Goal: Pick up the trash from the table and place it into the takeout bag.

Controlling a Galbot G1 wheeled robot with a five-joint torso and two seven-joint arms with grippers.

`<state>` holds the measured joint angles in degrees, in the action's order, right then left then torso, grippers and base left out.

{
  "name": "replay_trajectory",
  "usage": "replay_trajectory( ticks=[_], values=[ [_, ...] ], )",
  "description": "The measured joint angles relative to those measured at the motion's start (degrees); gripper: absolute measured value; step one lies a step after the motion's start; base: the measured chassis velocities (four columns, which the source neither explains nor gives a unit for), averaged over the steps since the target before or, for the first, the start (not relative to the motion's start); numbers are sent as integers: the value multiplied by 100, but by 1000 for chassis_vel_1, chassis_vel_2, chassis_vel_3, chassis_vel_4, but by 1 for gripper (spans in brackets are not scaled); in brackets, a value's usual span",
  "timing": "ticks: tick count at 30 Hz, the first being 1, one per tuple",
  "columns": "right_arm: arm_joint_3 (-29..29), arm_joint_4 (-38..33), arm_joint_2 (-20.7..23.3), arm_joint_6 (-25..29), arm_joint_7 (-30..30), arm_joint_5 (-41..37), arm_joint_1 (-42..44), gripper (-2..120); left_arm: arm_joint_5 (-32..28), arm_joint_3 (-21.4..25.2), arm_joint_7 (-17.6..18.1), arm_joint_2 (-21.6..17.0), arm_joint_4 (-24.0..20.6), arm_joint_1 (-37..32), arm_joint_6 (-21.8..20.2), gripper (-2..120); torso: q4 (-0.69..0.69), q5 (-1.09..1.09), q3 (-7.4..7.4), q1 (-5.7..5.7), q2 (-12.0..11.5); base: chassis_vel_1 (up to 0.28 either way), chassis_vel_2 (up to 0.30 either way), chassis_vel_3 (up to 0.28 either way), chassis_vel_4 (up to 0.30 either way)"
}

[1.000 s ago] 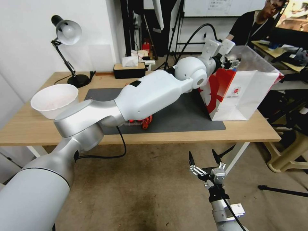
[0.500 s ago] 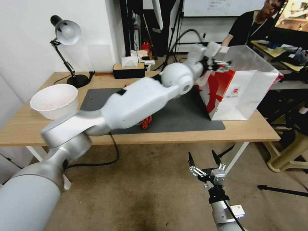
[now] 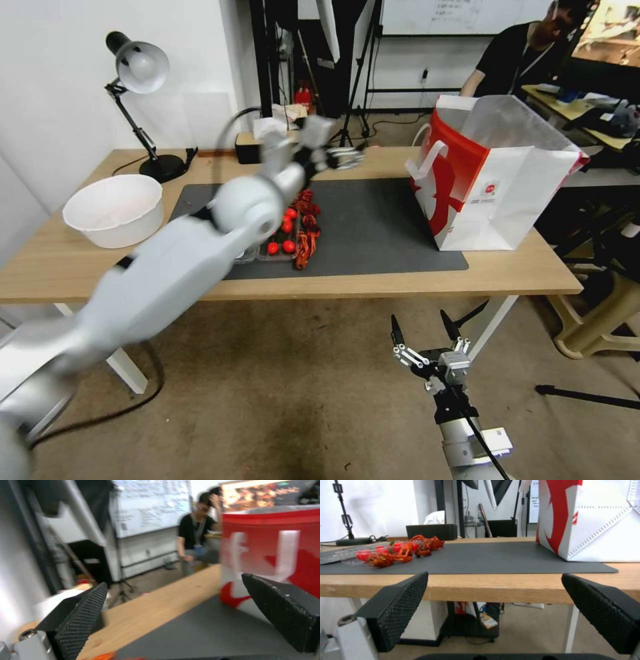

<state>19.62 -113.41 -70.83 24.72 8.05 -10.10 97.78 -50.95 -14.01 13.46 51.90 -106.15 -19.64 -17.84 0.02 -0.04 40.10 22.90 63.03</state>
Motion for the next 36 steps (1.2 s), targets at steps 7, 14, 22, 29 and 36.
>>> replay_trajectory(
  ticks=[7, 14, 22, 29, 36],
  values=[
    [-55, -157, 29, -15, 4, 70, 69, 100, 942, 2511, -219, -577, -1035, -3350, 551, 100, -1, 1, 0, 0, 1, 0, 0, 0, 0],
    [-222, -257, -42, -15, 11, 235, 118, 100, 1817, 3862, -327, 205, -1472, -5493, 1336, 100, -4, 7, -1, 0, 1, 0, 0, 0, 0],
    [-292, -282, -77, -15, 16, 311, 118, 100, 2122, 4290, -346, 557, -1667, -6110, 1606, 100, -4, 5, 0, 0, 1, 0, 0, 0, 0],
    [-378, -305, -130, -15, 20, 380, 126, 100, 2778, 4681, -270, 965, -1761, -6824, 2081, 100, 0, 2, 0, 1, 1, 0, 0, 0, 0],
    [-462, -431, -201, -18, 20, 449, 206, 100, 3579, 5042, 80, 1685, -1762, -7880, 2838, 100, -2, 4, 0, 1, 0, 0, 0, 0, 0]
  ],
)
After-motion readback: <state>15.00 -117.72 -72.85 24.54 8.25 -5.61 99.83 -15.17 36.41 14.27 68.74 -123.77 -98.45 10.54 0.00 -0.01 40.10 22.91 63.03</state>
